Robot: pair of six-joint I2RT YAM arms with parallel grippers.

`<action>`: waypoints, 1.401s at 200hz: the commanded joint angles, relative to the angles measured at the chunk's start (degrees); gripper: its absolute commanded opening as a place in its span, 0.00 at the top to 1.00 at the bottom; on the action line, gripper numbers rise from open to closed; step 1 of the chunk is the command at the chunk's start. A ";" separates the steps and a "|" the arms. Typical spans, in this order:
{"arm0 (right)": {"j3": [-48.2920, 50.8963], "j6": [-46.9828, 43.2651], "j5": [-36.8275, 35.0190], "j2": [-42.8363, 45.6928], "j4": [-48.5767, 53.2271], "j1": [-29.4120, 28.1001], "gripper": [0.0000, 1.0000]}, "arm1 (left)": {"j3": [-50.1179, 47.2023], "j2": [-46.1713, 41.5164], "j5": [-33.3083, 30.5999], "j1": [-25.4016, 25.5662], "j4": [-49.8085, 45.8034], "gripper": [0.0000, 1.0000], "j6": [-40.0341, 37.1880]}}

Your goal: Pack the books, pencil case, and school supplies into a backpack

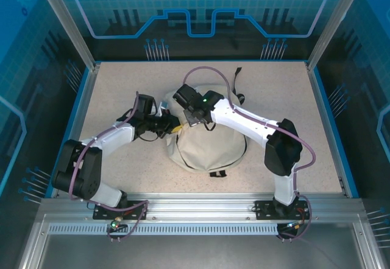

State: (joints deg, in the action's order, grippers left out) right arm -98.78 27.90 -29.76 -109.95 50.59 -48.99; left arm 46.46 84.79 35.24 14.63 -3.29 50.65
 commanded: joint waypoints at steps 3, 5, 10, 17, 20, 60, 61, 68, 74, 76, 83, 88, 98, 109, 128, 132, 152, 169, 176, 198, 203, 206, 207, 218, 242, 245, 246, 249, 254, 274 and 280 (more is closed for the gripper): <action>2.09 1.72 -8.63 3.96 2.53 2.68 1.00 | -0.20 -1.34 -5.75 -2.01 -5.01 1.00 -2.18; 2.25 1.72 -8.58 3.96 2.44 2.85 1.00 | -0.24 -1.31 -5.66 -2.12 -5.00 1.00 -2.15; 2.68 1.94 -8.54 4.04 2.37 3.30 1.00 | -0.39 -1.23 -5.67 -2.30 -5.02 1.00 -2.14; 3.08 2.34 -8.72 4.14 2.50 3.98 1.00 | -0.50 -1.28 -5.71 -2.49 -5.08 1.00 -2.25; 3.21 2.58 -8.78 4.13 2.58 4.14 1.00 | -0.63 -1.24 -5.81 -2.57 -5.11 1.00 -2.25; 5.62 6.63 -9.42 4.65 3.03 8.46 1.00 | -0.24 -1.47 -7.44 -3.54 -7.25 1.00 -3.51; 5.67 6.72 -9.43 4.65 3.03 8.56 1.00 | -0.23 -1.56 -7.46 -3.59 -7.34 1.00 -3.53; 6.40 7.26 -9.61 4.85 3.03 9.56 1.00 | -0.12 -1.69 -7.90 -3.80 -7.75 1.00 -3.75; 6.98 7.70 -9.51 5.00 2.87 10.39 1.00 | -0.06 -1.73 -8.20 -3.95 -8.02 1.00 -3.92; 7.23 7.83 -9.48 5.07 2.81 10.62 1.00 | -0.12 -1.76 -8.29 -3.99 -8.17 1.00 -4.08; 8.05 8.31 -9.26 5.24 2.72 11.62 1.00 | -0.08 -1.93 -8.56 -4.16 -8.35 1.00 -4.33; 8.56 8.56 -9.22 5.29 2.68 12.46 1.00 | -0.13 -1.94 -8.80 -4.24 -8.48 1.00 -4.50; 9.74 8.96 -9.02 5.48 2.42 13.74 1.00 | -0.12 -1.83 -9.03 -4.35 -8.67 1.00 -4.76; 10.98 9.27 -8.46 5.62 2.04 15.27 1.00 | 0.01 -1.70 -9.12 -4.44 -8.77 1.00 -5.02; 12.74 10.21 -7.31 5.54 1.71 17.61 1.00 | 0.16 -1.35 -9.28 -4.53 -8.80 1.00 -5.21; 12.97 10.45 -6.98 5.55 1.66 17.94 1.00 | 0.23 -1.24 -9.23 -4.53 -8.75 1.00 -5.21; 13.98 10.71 -4.42 5.68 0.78 19.30 1.00 | 1.10 -0.61 -9.40 -4.70 -8.76 1.00 -5.47; 14.96 8.24 0.36 6.38 -2.98 19.51 1.00 | 2.89 0.55 -9.73 -4.94 -8.77 1.00 -5.89; 15.15 6.85 3.13 6.62 -5.14 19.46 1.00 | 3.90 1.11 -10.17 -5.25 -8.81 1.00 -6.11; 13.95 3.97 11.48 5.67 -9.81 19.64 1.00 | 8.23 3.60 -11.41 -6.43 -8.81 1.00 -7.34; 13.55 3.45 12.92 5.28 -10.84 19.64 1.00 | 9.48 4.32 -11.64 -6.67 -8.79 1.00 -7.68; 13.30 3.11 13.76 5.04 -11.43 19.68 1.00 | 10.13 4.86 -11.68 -6.79 -8.75 1.00 -7.91; 13.24 2.99 13.98 4.94 -11.63 19.66 1.00 | 10.44 5.08 -11.69 -6.85 -8.70 1.00 -7.97; 12.11 2.69 15.12 3.82 -12.76 19.77 1.00 | 12.94 6.85 -11.77 -7.29 -8.40 1.00 -8.80; 9.28 2.38 15.64 2.61 -12.26 20.03 1.00 | 17.74 10.24 -12.05 -7.91 -9.81 1.00 -9.86; 9.16 2.26 15.73 2.84 -12.26 20.07 0.98 | 18.18 10.39 -12.23 -7.95 -10.15 0.99 -9.87; 9.15 2.25 15.80 2.87 -12.22 20.07 0.98 | 18.29 10.44 -12.31 -7.95 -10.28 0.98 -9.92; 9.14 2.15 15.93 3.16 -12.20 20.09 0.96 | 18.54 10.47 -12.57 -7.95 -10.67 0.94 -10.05; 9.17 2.01 16.08 3.78 -12.13 20.12 0.91 | 19.03 10.44 -12.88 -8.08 -11.32 0.89 -10.30; 11.21 1.63 15.12 8.18 -12.52 20.25 0.62 | 20.55 8.67 -14.96 -8.51 -14.85 0.61 -11.54; 12.24 1.64 14.54 10.07 -12.89 20.40 0.50 | 20.82 7.60 -15.85 -8.64 -16.02 0.53 -11.99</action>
State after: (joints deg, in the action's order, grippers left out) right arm -87.77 30.52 -14.90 -105.93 39.00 -29.65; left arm 64.20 95.39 23.09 6.98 -14.81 41.58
